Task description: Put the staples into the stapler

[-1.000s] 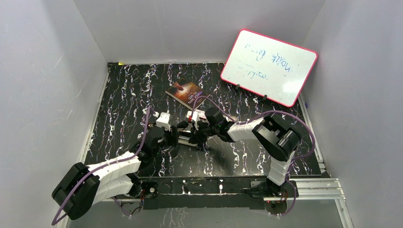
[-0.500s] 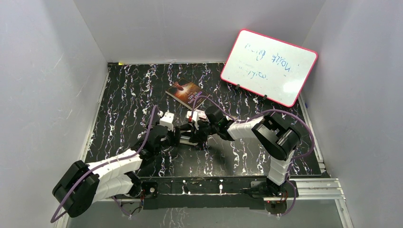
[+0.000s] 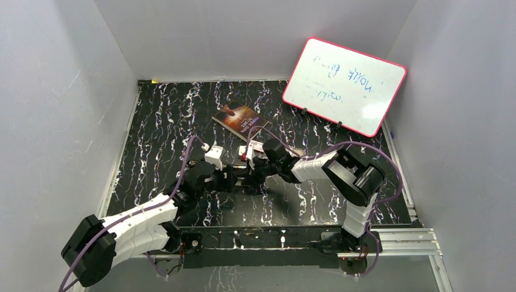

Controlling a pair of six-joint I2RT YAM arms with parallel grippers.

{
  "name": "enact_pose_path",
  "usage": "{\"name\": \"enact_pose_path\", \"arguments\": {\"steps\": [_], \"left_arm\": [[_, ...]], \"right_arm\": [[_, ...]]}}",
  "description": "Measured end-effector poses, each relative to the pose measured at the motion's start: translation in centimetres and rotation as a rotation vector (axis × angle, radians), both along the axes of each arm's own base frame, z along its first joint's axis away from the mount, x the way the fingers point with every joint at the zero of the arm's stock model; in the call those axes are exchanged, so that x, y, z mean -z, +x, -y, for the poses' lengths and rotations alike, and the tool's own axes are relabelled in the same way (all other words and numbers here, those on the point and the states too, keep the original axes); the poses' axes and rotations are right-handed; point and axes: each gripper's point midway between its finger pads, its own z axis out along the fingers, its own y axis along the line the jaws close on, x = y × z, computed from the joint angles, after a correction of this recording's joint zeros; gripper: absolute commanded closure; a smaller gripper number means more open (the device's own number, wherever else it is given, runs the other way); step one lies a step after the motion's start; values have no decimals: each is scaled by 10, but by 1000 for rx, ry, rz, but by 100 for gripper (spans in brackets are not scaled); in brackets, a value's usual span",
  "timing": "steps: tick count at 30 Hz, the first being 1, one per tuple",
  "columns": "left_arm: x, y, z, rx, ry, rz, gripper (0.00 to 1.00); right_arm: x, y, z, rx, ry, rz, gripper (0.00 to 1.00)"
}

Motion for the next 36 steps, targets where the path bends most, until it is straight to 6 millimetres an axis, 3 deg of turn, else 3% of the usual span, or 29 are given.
{"name": "enact_pose_path", "arguments": {"steps": [5, 10, 24, 30, 36], "left_arm": [[-20, -2, 9, 3, -46, -17, 26], [-37, 5, 3, -80, -75, -2, 21], [-13, 32, -51, -387, -82, -116, 20], [-8, 43, -68, -491, -161, -164, 20], [3, 48, -67, -512, -205, -219, 20]], "right_arm": [[-1, -8, 1, -14, -1, -4, 56], [-2, -15, 11, -6, -26, -15, 53], [-32, -21, 44, 90, -73, 28, 49], [-75, 0, 52, 217, 1, 121, 49], [-69, 42, 50, 295, -51, 109, 50]]}}
